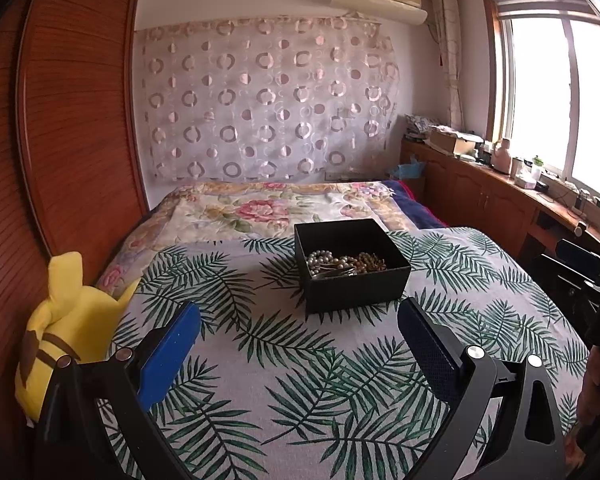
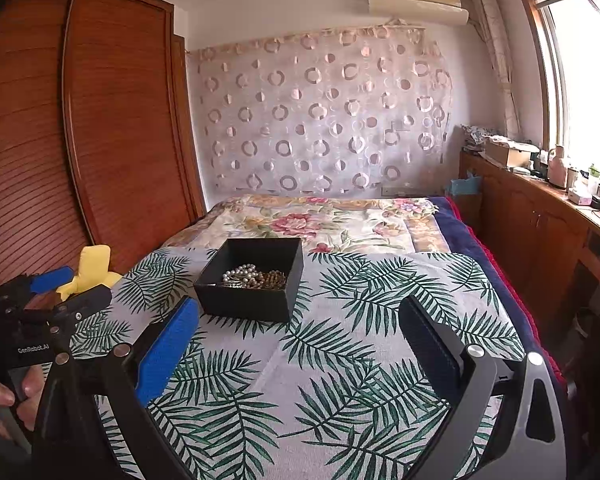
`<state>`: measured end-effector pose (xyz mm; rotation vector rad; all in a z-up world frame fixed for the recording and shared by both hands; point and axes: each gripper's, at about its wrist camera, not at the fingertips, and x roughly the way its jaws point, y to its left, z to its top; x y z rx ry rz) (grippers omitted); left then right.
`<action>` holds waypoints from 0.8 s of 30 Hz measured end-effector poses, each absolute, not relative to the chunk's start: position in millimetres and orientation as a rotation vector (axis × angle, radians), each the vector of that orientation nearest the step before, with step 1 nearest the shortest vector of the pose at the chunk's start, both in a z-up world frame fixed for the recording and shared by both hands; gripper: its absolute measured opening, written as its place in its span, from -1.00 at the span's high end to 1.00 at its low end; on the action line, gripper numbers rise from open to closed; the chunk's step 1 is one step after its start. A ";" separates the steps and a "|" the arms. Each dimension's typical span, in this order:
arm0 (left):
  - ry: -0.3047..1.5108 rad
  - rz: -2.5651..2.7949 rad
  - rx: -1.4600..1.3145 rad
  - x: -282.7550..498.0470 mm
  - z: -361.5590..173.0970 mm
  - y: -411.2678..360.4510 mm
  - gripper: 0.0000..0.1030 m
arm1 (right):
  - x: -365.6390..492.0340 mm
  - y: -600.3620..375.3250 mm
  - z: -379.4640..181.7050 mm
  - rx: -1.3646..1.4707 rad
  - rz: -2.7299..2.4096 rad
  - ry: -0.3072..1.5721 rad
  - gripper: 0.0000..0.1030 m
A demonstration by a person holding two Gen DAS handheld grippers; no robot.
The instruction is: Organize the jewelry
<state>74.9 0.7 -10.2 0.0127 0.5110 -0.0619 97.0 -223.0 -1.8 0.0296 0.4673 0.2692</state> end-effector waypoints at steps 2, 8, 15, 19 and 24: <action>0.511 -0.063 0.013 75.1 -10.4 0.5 -0.85 | 97.2 -222.9 -1.7 0.029 0.269 0.468 -0.95; 0.507 -0.065 0.014 75.1 -8.9 1.7 -0.85 | 96.1 -223.8 -2.3 0.028 0.262 0.465 -0.95; 0.501 -0.066 0.017 75.3 -7.6 0.4 -0.85 | 94.9 -227.9 -3.1 0.031 0.252 0.461 -0.95; 0.494 -0.066 0.019 72.6 -3.7 -2.1 -0.85 | 95.2 -229.4 -2.8 0.034 0.250 0.461 -0.95; 0.492 -0.066 0.022 70.6 -2.3 -3.7 -0.85 | 95.3 -229.7 -2.8 0.033 0.250 0.460 -0.95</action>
